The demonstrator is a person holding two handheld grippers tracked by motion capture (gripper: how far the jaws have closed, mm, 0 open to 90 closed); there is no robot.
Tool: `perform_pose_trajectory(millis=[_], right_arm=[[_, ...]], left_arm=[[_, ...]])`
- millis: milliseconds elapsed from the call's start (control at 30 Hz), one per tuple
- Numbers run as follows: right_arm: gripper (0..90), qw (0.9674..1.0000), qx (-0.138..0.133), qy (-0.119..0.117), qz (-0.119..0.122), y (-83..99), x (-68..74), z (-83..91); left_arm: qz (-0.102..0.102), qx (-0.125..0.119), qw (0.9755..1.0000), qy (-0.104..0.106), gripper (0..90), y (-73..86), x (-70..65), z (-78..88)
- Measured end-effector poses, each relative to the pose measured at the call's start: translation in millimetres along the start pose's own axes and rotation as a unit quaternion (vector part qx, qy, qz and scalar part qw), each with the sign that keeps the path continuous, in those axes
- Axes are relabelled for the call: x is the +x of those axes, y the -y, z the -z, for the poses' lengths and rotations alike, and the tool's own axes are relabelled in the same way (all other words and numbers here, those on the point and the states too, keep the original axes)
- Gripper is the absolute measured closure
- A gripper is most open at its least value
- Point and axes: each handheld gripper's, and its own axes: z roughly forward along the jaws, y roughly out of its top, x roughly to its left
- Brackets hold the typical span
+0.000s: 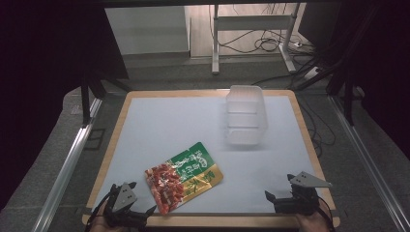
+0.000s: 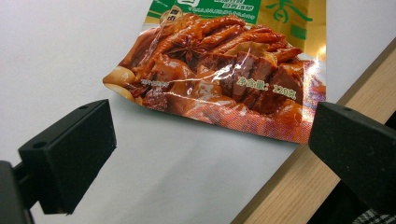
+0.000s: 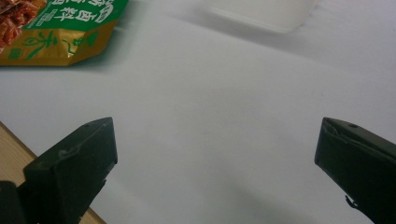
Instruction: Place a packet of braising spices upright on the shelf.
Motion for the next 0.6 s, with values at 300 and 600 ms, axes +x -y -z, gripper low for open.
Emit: perform_pose_trajectory(millis=[300, 600], right_arm=[[0.0, 0.9999, -0.003, -0.007, 0.007, -3.6, 3.1, -3.5], [0.0, 0.9998, -0.013, -0.014, 0.01, -8.2, 7.2, -9.1]], left_arm=[[-0.001, 0.0, 1.0, 0.0, 0.8, 0.0, -0.4, -0.1], [-0.002, 0.0, 1.0, 0.0, 0.9, -0.1, -0.4, -0.2]])
